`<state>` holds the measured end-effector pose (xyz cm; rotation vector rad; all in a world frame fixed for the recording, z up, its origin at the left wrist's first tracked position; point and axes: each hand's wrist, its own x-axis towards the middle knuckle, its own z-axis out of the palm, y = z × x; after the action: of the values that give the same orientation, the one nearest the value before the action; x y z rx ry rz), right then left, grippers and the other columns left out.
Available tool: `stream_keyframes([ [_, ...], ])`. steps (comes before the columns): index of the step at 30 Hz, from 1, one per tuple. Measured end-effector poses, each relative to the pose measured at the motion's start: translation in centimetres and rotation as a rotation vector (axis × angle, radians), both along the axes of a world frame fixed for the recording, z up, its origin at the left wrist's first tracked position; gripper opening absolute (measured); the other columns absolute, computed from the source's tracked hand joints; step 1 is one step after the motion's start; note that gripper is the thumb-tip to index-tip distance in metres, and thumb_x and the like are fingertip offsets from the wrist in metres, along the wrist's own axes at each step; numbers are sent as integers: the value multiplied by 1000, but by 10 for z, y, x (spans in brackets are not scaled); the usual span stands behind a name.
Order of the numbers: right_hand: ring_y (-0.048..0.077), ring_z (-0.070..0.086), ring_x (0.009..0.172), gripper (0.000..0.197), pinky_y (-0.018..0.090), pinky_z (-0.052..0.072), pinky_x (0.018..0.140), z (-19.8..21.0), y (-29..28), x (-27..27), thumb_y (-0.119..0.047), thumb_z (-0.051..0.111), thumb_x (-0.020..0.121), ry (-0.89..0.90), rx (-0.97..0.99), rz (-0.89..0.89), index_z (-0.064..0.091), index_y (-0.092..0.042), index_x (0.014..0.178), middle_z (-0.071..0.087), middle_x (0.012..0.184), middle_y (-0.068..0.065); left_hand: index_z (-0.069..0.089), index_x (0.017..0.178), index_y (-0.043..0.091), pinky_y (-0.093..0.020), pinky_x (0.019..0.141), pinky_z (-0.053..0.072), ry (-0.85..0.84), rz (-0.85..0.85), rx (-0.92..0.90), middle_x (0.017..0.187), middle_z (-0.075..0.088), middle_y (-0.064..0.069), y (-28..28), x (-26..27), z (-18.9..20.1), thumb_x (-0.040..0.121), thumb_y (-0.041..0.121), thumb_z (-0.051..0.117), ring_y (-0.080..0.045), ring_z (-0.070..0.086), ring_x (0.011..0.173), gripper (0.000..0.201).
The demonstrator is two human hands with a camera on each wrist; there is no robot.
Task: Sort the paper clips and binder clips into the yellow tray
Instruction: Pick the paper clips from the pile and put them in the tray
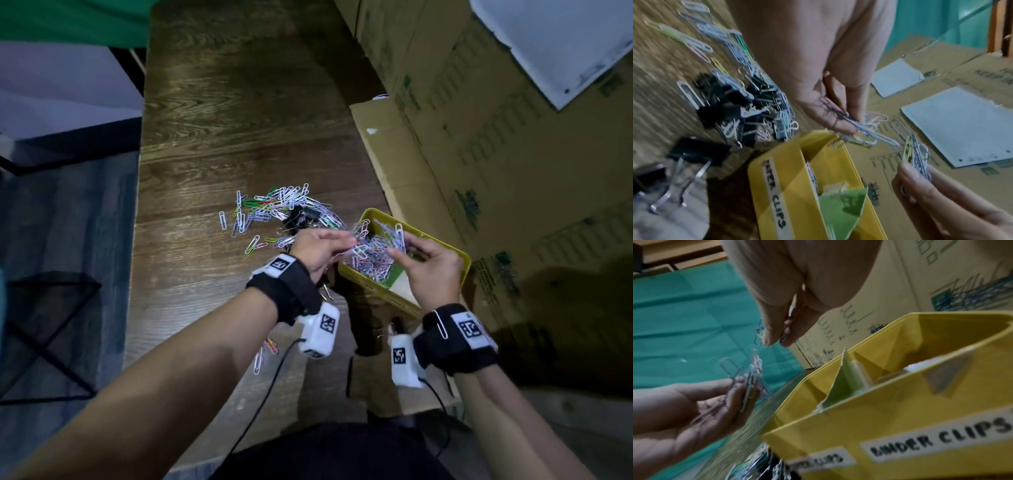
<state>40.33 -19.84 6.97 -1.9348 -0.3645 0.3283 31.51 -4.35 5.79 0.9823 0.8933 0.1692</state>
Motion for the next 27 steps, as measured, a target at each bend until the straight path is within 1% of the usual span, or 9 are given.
stream_keyframes([
  [2, 15, 66, 81, 42, 35, 55, 87, -2, 1, 14, -16, 84, 67, -16, -50, -44, 71, -6, 106, 73, 94, 8, 69, 70, 6, -27, 67, 57, 60, 18, 62, 64, 71, -4, -7, 19, -13, 70, -5, 73, -17, 67, 63, 12],
  [6, 8, 61, 83, 40, 13, 45, 82, -5, 9, 33, -16, 79, 74, -30, -195, -10, 69, -7, 112, 72, 103, 7, 72, 62, 13, -45, 85, 55, 155, -11, 209, 76, 72, -12, -16, 45, -30, 68, 0, 76, -24, 67, 72, 15],
  [9, 10, 60, 83, 36, 15, 46, 82, -10, 17, 41, -14, 76, 79, -49, -301, 67, 68, -8, 113, 71, 102, 8, 74, 87, 12, -34, 76, 56, 224, -177, 353, 76, 68, -6, -21, 55, -28, 77, 7, 71, -16, 60, 61, 12],
  [12, 21, 65, 91, 33, 32, 52, 90, -19, 25, 44, -13, 74, 81, -104, -424, 177, 69, -9, 112, 71, 102, 12, 68, 108, 12, -23, 50, 35, 282, -368, 404, 61, 58, 0, -19, 51, -23, 86, 9, 59, -13, 40, 46, 24],
  [14, 26, 65, 99, 35, 40, 52, 93, -25, 31, 44, -14, 74, 81, -126, -522, 252, 67, -10, 116, 69, 110, 13, 68, 105, 13, -27, 49, 35, 252, -368, 328, 59, 56, 1, -13, 44, -21, 88, 4, 54, -15, 42, 48, 24],
  [17, 26, 63, 103, 39, 42, 52, 94, -33, 38, 44, -14, 72, 82, -94, -614, 323, 64, -13, 120, 66, 116, 11, 69, 94, 13, -35, 77, 55, 170, -302, 219, 92, 70, -11, -4, 32, -16, 82, -2, 63, -21, 65, 84, 21],
  [19, 25, 63, 104, 42, 42, 52, 93, -35, 41, 43, -14, 72, 82, -82, -629, 356, 62, -15, 123, 66, 118, 10, 68, 94, 8, -33, 79, 56, 106, -254, 200, 101, 69, -17, 0, 24, -14, 76, -9, 66, -24, 65, 93, 25],
  [22, 25, 64, 105, 44, 41, 51, 95, -35, 44, 39, -13, 74, 80, -137, -619, 394, 62, -15, 123, 66, 119, 9, 65, 99, 0, -19, 59, 54, 55, -236, 191, 95, 69, -15, 3, 18, -10, 74, -16, 63, -16, 68, 83, 29],
  [27, 22, 64, 98, 34, 40, 54, 89, -30, 54, 22, -17, 70, 82, -288, -539, 464, 66, -20, 116, 68, 113, 7, 65, 88, 3, -23, 59, 58, -18, -128, 152, 80, 68, -11, 13, 5, -4, 81, -8, 61, -12, 68, 61, 13],
])
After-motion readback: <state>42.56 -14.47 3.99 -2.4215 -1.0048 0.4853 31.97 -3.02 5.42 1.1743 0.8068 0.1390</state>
